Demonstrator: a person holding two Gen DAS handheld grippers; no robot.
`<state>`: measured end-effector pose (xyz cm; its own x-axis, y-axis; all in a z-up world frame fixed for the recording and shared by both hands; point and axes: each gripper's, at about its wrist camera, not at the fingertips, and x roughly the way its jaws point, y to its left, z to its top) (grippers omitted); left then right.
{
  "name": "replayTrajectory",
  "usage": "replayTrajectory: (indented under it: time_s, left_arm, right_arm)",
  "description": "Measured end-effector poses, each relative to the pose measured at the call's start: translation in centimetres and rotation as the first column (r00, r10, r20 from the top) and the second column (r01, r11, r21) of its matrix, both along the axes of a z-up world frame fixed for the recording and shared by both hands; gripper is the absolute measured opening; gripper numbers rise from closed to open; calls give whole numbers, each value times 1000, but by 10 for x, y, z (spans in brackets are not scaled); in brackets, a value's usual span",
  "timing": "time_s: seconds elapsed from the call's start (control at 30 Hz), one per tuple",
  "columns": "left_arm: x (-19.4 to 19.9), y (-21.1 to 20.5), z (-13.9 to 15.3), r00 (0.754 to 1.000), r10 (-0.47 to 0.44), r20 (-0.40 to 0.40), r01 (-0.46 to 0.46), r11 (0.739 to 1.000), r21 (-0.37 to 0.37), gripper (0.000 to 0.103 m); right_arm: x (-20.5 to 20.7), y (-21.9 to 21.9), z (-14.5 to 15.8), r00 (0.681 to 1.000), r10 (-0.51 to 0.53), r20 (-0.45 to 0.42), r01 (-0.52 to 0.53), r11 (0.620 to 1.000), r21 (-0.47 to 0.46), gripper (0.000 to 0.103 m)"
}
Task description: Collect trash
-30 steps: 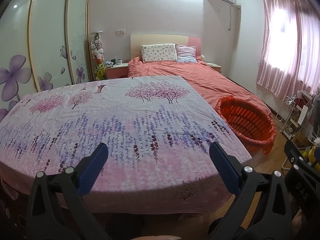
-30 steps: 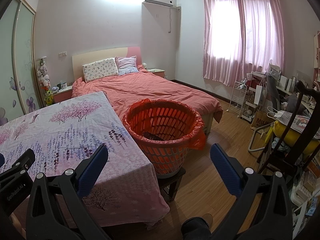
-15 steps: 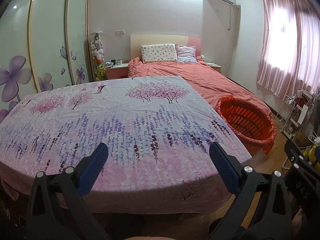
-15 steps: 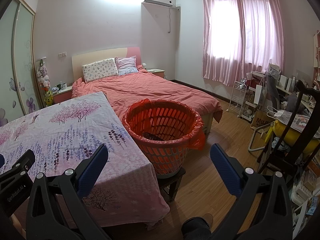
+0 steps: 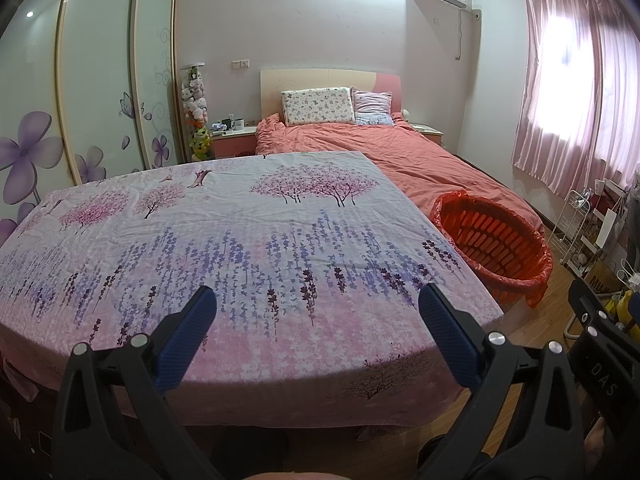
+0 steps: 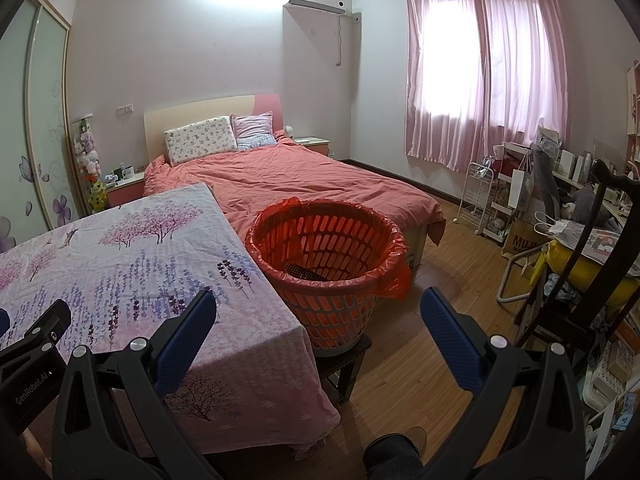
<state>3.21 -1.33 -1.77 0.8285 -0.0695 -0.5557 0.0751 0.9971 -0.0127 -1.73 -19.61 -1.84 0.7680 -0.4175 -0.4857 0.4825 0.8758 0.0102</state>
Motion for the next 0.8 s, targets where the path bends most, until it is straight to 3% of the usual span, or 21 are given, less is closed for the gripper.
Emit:
replayTrajectory:
  time_s: [0.8]
  left_arm:
    - [-1, 0, 1, 1000, 0, 3, 0, 1000, 4, 99]
  right_arm:
    - [-1, 1, 1, 1000, -1, 0, 1, 1000, 1, 101]
